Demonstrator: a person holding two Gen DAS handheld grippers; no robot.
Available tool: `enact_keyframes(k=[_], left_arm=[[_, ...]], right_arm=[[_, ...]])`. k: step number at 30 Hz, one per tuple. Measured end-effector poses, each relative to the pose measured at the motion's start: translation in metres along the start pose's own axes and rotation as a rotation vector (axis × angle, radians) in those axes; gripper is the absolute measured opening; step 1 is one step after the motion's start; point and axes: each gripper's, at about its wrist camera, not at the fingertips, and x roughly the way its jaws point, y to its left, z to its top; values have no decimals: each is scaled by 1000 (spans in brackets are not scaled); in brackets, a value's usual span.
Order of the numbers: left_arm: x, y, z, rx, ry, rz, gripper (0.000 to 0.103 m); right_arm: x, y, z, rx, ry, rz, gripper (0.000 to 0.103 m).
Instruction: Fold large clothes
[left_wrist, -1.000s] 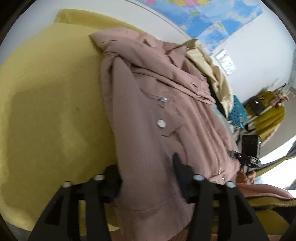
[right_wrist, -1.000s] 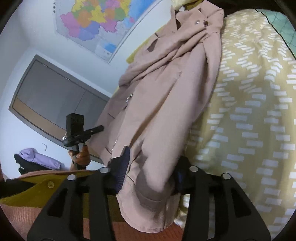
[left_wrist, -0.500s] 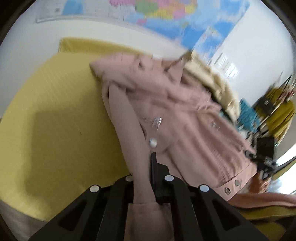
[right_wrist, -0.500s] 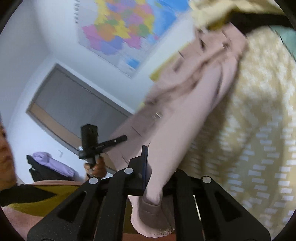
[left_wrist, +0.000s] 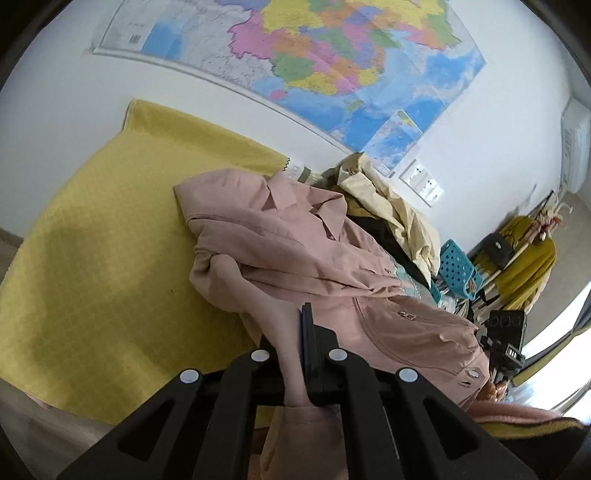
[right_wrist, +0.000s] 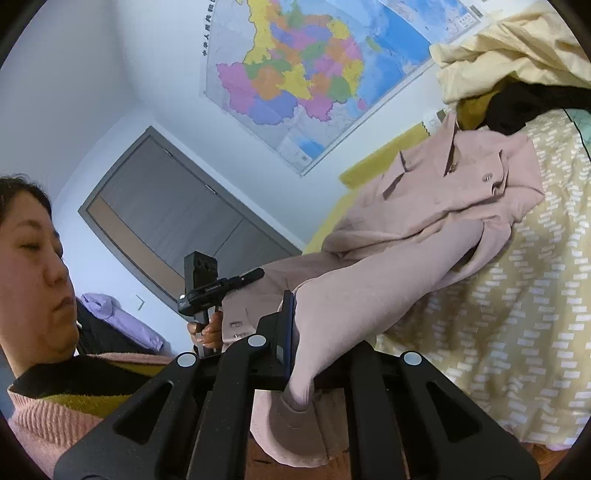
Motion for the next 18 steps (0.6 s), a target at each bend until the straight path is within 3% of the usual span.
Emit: enact_keyframes(k=[18], left_arm=[[3, -10, 47, 35, -17, 51, 2]], right_arm=[[9, -1, 53, 4, -59, -48, 7]])
